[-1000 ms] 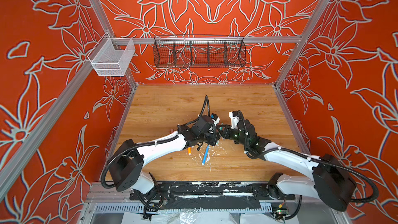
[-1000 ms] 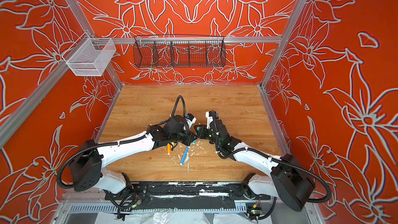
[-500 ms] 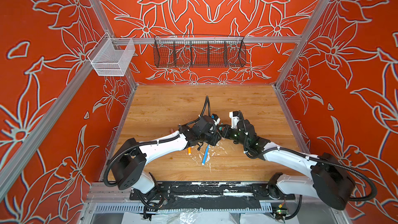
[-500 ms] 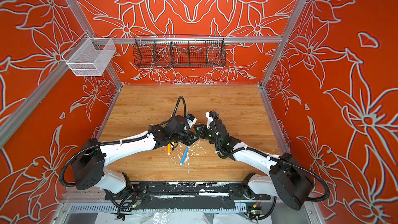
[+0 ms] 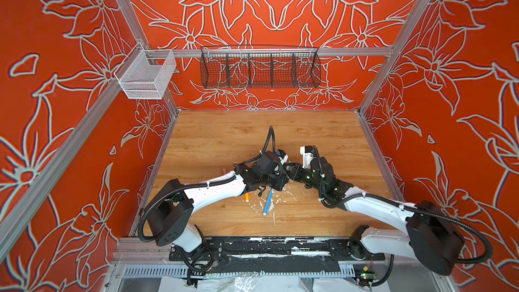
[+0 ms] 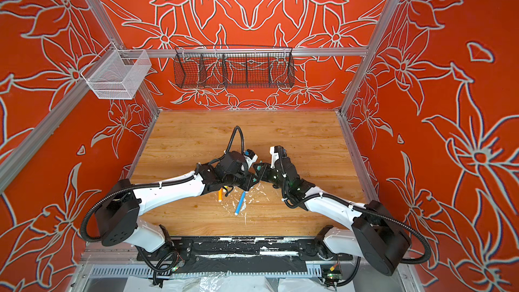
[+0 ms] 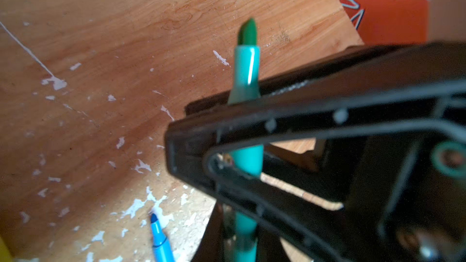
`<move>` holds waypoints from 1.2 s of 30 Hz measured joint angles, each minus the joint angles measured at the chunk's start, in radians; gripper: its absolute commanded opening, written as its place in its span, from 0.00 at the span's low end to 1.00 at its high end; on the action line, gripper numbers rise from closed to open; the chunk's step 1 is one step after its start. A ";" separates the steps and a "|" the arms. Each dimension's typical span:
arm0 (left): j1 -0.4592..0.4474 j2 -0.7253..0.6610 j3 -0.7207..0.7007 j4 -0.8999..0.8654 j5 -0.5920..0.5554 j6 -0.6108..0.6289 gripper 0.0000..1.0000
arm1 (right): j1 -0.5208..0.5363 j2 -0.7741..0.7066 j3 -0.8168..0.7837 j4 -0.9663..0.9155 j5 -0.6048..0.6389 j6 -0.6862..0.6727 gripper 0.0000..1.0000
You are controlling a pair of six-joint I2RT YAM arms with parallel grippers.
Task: Insert pens into pen caps
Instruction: Pick up a pen from the center of the table.
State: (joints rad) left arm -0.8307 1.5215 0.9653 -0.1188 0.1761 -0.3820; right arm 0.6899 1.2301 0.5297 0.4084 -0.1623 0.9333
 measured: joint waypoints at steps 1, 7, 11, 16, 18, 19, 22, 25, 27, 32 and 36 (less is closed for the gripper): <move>0.000 -0.006 -0.006 0.002 -0.003 0.000 0.00 | 0.000 0.000 0.000 -0.004 0.001 0.000 0.78; 0.009 -0.059 -0.047 0.008 -0.069 -0.013 0.00 | 0.000 -0.007 0.035 -0.119 0.034 -0.015 0.92; 0.088 -0.076 -0.066 0.019 -0.062 -0.065 0.00 | 0.000 -0.058 0.063 -0.212 0.089 -0.038 0.88; 0.287 -0.077 -0.149 0.062 0.019 -0.159 0.00 | 0.000 -0.149 0.106 -0.348 0.195 -0.079 0.77; 0.343 -0.077 -0.187 0.074 0.047 -0.192 0.00 | 0.000 -0.170 0.142 -0.427 0.255 -0.086 0.75; 0.354 -0.078 -0.200 0.077 0.057 -0.201 0.00 | 0.000 -0.173 0.163 -0.469 0.284 -0.086 0.75; 0.359 -0.097 -0.229 0.084 0.085 -0.222 0.00 | 0.000 -0.171 0.226 -0.593 0.363 -0.084 0.74; 0.359 -0.146 -0.243 0.095 0.095 -0.229 0.00 | 0.000 -0.156 0.277 -0.711 0.424 -0.083 0.73; 0.359 -0.191 -0.252 0.106 0.094 -0.230 0.00 | 0.000 -0.140 0.290 -0.769 0.451 -0.083 0.73; 0.359 -0.290 -0.274 0.121 0.078 -0.230 0.00 | 0.000 -0.064 0.290 -0.871 0.478 -0.083 0.72; 0.359 -0.352 -0.299 0.127 0.065 -0.232 0.00 | -0.001 0.034 0.290 -0.905 0.477 -0.080 0.68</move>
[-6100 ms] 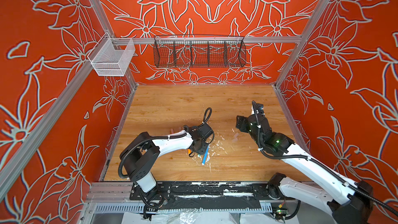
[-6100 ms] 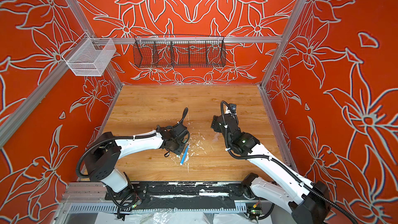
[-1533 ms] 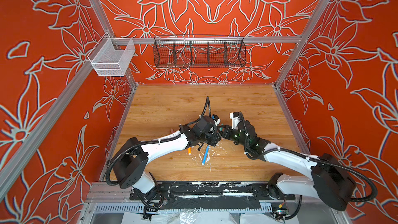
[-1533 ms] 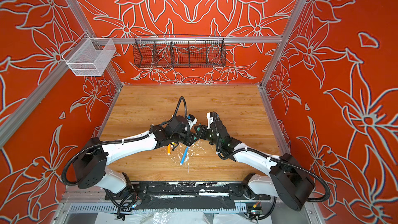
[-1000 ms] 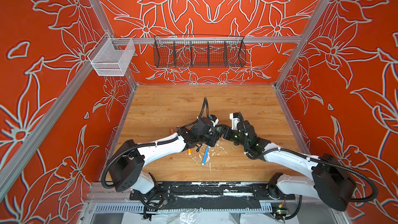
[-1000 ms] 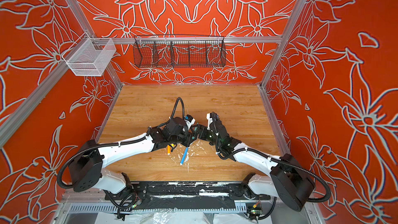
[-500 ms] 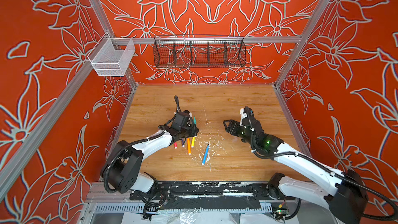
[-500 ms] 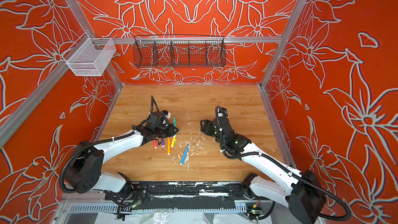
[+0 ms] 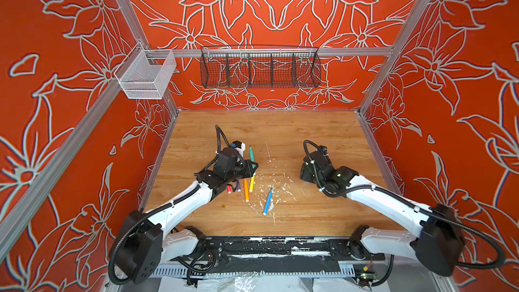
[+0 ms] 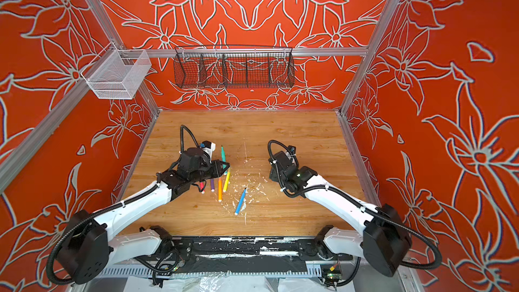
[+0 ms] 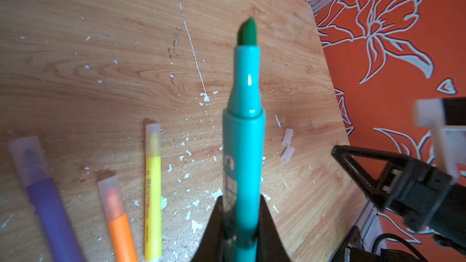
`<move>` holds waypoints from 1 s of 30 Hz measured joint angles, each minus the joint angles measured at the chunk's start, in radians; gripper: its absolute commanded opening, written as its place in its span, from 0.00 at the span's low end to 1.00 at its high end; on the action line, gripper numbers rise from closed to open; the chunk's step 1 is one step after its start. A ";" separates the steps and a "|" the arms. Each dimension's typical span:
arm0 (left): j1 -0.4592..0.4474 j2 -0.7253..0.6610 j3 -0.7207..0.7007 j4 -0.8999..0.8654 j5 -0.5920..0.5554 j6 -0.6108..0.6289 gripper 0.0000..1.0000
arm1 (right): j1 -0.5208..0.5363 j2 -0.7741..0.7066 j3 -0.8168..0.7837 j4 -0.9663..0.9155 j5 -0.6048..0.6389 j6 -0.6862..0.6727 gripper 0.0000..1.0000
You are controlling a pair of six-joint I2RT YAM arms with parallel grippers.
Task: Insert pens into pen caps
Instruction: Pick up a pen from the center of the table, then pick up the pen cap from the center of the table.
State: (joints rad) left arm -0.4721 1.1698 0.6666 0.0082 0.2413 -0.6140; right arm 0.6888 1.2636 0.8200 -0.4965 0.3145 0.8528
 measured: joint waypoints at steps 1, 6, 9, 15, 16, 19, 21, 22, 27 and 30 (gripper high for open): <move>0.000 -0.013 -0.007 0.003 -0.003 0.000 0.00 | 0.000 0.029 0.000 -0.005 -0.001 0.001 0.67; 0.000 -0.028 -0.025 0.008 -0.018 0.000 0.00 | -0.005 0.142 0.011 -0.029 -0.014 0.008 0.65; 0.000 -0.019 -0.025 0.009 -0.019 0.000 0.00 | -0.007 0.192 0.035 -0.034 -0.026 0.008 0.65; 0.000 -0.003 -0.025 0.008 -0.020 0.000 0.00 | -0.011 0.283 0.072 -0.035 -0.047 0.006 0.62; 0.000 -0.003 -0.025 0.008 -0.020 0.000 0.00 | -0.011 0.299 0.078 -0.037 -0.049 0.005 0.62; 0.000 -0.003 -0.024 0.008 -0.020 0.000 0.00 | -0.015 0.332 0.089 -0.039 -0.054 0.003 0.61; 0.000 -0.003 -0.024 0.008 -0.020 0.000 0.00 | -0.021 0.344 0.092 -0.044 -0.053 0.003 0.61; 0.000 -0.003 -0.023 0.009 -0.020 0.000 0.00 | -0.025 0.351 0.093 -0.045 -0.053 0.002 0.61; 0.000 -0.003 -0.023 0.008 -0.018 0.000 0.00 | -0.064 0.385 0.097 -0.045 -0.059 -0.005 0.59; 0.000 -0.003 -0.023 0.008 -0.015 0.000 0.00 | -0.079 0.397 0.107 -0.040 -0.066 -0.008 0.57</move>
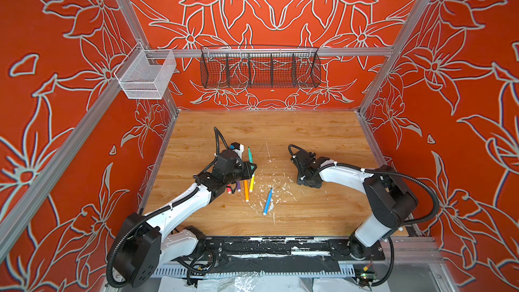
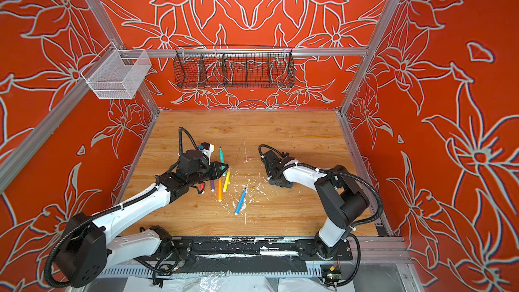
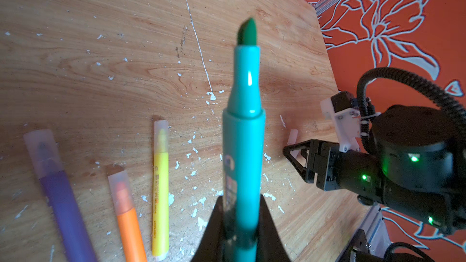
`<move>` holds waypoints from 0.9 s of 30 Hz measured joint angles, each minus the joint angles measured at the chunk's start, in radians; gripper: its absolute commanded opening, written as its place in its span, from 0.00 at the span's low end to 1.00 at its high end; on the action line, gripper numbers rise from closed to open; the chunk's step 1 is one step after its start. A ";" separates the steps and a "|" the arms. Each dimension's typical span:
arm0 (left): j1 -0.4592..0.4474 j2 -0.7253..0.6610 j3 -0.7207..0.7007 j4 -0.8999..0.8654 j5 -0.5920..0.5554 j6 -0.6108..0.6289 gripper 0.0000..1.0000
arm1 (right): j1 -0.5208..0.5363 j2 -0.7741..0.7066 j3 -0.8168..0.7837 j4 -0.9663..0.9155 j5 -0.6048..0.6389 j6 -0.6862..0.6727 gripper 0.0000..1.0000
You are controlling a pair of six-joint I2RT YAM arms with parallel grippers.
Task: Insert pens into pen caps
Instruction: Pick up the pen cap from the center of the table.
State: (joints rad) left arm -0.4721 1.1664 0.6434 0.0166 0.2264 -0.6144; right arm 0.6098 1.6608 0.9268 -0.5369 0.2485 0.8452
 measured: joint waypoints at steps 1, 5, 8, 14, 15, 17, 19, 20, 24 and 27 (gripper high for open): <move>0.000 0.000 0.000 0.000 0.002 0.000 0.00 | -0.003 0.003 0.003 0.000 -0.003 -0.001 0.55; 0.000 0.000 0.000 0.000 0.004 0.000 0.00 | -0.006 0.003 0.003 0.002 -0.006 0.005 0.49; 0.000 -0.001 0.000 0.000 0.004 0.000 0.00 | -0.006 -0.019 -0.023 0.010 -0.006 0.006 0.48; 0.000 -0.005 0.000 -0.001 0.004 0.000 0.00 | -0.006 -0.094 -0.075 -0.005 -0.003 0.007 0.47; 0.000 -0.005 0.001 -0.002 0.004 0.000 0.00 | -0.006 -0.100 -0.079 -0.005 -0.003 0.008 0.46; 0.000 -0.006 0.005 -0.006 0.003 0.000 0.00 | -0.006 -0.101 -0.081 -0.005 -0.003 0.008 0.45; 0.000 -0.006 0.006 -0.008 0.003 0.001 0.00 | -0.006 -0.101 -0.082 -0.005 -0.004 0.008 0.43; 0.000 -0.006 0.006 -0.008 0.003 0.001 0.00 | -0.006 -0.101 -0.082 -0.004 -0.003 0.008 0.42; 0.000 -0.006 0.007 -0.008 0.003 0.001 0.00 | -0.009 -0.099 -0.082 -0.003 -0.005 0.008 0.37; 0.000 -0.007 0.007 -0.009 0.003 0.001 0.00 | -0.026 -0.093 -0.083 0.004 -0.021 0.008 0.36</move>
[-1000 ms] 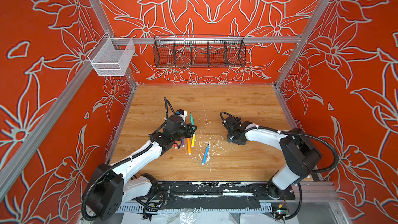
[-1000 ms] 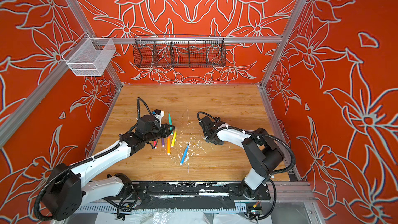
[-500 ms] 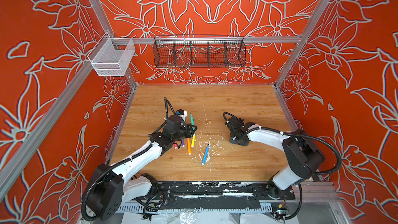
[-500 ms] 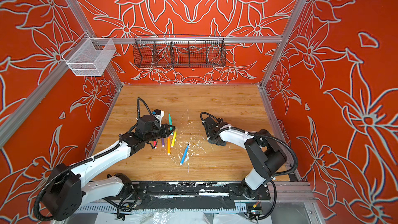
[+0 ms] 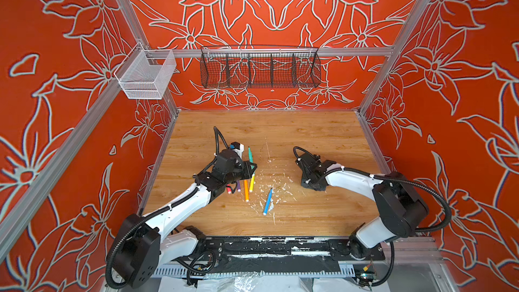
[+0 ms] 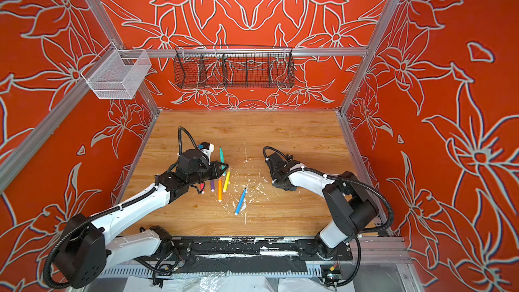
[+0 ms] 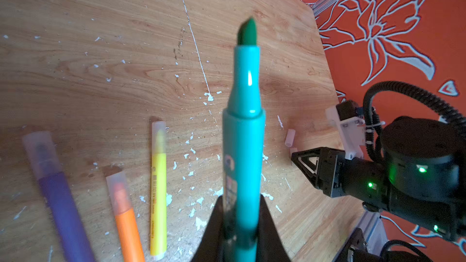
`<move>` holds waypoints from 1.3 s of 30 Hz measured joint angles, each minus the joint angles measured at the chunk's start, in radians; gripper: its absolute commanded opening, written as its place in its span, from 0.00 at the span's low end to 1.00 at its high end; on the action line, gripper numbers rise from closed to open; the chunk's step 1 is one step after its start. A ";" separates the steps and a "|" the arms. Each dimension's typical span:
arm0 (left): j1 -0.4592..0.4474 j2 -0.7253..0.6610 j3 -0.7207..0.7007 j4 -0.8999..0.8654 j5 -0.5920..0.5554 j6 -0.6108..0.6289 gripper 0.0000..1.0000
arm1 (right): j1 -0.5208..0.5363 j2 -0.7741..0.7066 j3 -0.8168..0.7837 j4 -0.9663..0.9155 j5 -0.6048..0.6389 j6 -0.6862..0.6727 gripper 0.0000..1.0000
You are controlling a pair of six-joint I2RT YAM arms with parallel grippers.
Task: Insert pens into pen caps
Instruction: Pick up the pen cap from the center of the table.
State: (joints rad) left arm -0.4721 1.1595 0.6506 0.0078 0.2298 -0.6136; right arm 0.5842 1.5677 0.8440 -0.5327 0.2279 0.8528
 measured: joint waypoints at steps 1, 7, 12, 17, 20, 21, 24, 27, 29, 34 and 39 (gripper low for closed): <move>0.000 0.000 0.000 0.000 0.000 0.000 0.00 | -0.009 0.005 0.000 0.005 -0.008 -0.001 0.35; 0.000 0.000 0.000 0.000 0.000 0.000 0.00 | -0.051 0.021 -0.003 0.058 -0.058 -0.015 0.33; 0.000 0.000 0.000 0.000 0.001 0.000 0.00 | -0.059 0.022 -0.008 0.082 -0.072 -0.023 0.33; 0.000 0.000 0.001 0.000 0.004 0.001 0.00 | -0.073 0.015 -0.019 0.110 -0.084 -0.027 0.27; 0.000 0.000 0.003 0.000 0.005 0.003 0.00 | -0.078 0.014 -0.021 0.113 -0.088 -0.031 0.25; 0.000 0.000 0.004 0.000 0.006 0.004 0.00 | -0.079 0.014 -0.022 0.118 -0.089 -0.031 0.25; 0.000 0.000 0.004 0.000 0.009 0.004 0.00 | -0.079 0.014 -0.022 0.119 -0.092 -0.033 0.24; 0.000 0.000 0.004 0.000 0.011 0.005 0.00 | -0.081 0.013 -0.023 0.120 -0.097 -0.034 0.24; 0.000 0.000 0.004 0.000 0.013 0.006 0.00 | -0.081 0.009 -0.027 0.126 -0.100 -0.034 0.24; 0.000 0.000 0.004 0.000 0.017 0.007 0.00 | -0.081 -0.006 -0.046 0.146 -0.106 -0.034 0.26; 0.000 0.000 0.004 0.000 0.019 0.007 0.00 | -0.081 -0.031 -0.074 0.176 -0.124 -0.034 0.27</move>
State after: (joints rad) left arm -0.4721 1.1595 0.6544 0.0074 0.2485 -0.6064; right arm 0.5030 1.5368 0.7696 -0.3569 0.1040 0.8192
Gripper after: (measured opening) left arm 0.148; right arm 0.271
